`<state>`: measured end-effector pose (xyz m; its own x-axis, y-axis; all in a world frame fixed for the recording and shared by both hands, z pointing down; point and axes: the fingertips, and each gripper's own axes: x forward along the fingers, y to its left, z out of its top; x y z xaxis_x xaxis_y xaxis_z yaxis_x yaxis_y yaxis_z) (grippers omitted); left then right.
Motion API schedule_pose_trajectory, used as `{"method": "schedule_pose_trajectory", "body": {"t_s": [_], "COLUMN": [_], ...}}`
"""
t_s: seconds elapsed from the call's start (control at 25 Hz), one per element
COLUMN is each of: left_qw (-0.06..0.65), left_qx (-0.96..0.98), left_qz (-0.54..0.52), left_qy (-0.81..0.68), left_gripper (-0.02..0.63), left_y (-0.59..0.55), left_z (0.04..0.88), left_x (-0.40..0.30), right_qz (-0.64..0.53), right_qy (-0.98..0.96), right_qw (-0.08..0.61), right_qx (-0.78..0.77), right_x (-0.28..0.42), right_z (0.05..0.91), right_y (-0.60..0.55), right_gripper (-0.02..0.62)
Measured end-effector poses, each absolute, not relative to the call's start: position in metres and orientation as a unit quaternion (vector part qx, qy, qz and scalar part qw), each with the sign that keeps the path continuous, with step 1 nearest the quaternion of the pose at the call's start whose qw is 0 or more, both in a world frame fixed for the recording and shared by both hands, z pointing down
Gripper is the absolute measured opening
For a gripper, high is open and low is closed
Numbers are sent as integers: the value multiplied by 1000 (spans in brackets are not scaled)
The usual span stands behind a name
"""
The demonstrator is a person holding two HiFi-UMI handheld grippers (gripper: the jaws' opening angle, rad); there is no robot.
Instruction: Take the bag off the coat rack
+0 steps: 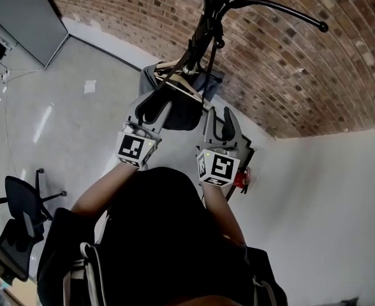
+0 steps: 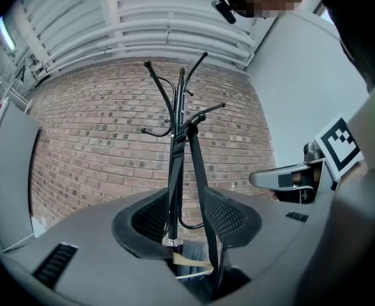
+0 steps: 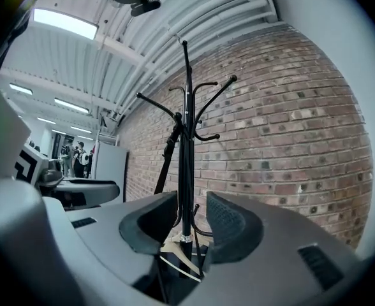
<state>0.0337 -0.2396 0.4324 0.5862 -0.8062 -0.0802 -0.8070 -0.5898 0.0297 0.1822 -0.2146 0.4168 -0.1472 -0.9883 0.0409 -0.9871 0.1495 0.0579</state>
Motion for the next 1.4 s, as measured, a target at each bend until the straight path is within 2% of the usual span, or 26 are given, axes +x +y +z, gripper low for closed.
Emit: {"method": "schedule_pose_trajectory", "body": {"t_s": [0.12, 0.4, 0.64, 0.8, 1.0, 1.16, 1.2, 1.24, 1.28, 1.4], "left_qw": [21, -9, -24, -55, -21, -36, -37, -39, -43, -50], "left_qx": [-889, -896, -899, -897, -890, -886, -885, -883, -882, -879], "left_qz": [43, 6, 7, 4, -24, -33, -32, -32, -32, -35], "left_qy": [455, 444, 437, 439, 455, 462, 464, 466, 468, 473], "left_gripper": [169, 169, 169, 169, 169, 167, 160, 116, 45, 21], "left_y": [-260, -299, -327, -344, -364, -368, -369, -370, -371, -373], "left_z": [427, 438, 437, 447, 455, 466, 465, 465, 465, 463], "left_x": [40, 60, 77, 82, 86, 84, 84, 84, 84, 79], "right_qz": [-5, -25, -53, -35, -5, -16, -16, -11, -4, 9], "right_qy": [-754, -758, -757, -742, -762, -765, -763, -762, -762, -761], "right_qw": [38, 51, 93, 84, 91, 112, 111, 107, 101, 89], "right_qx": [656, 650, 645, 664, 641, 634, 636, 639, 640, 643], "right_x": [186, 177, 158, 164, 156, 151, 153, 156, 158, 165], "right_z": [423, 420, 433, 437, 453, 461, 460, 460, 460, 459], "right_y": [-232, -269, -302, -324, -357, -361, -361, -361, -360, -358], "right_gripper": [130, 130, 130, 130, 123, 106, 90, 27, 21, 20]}}
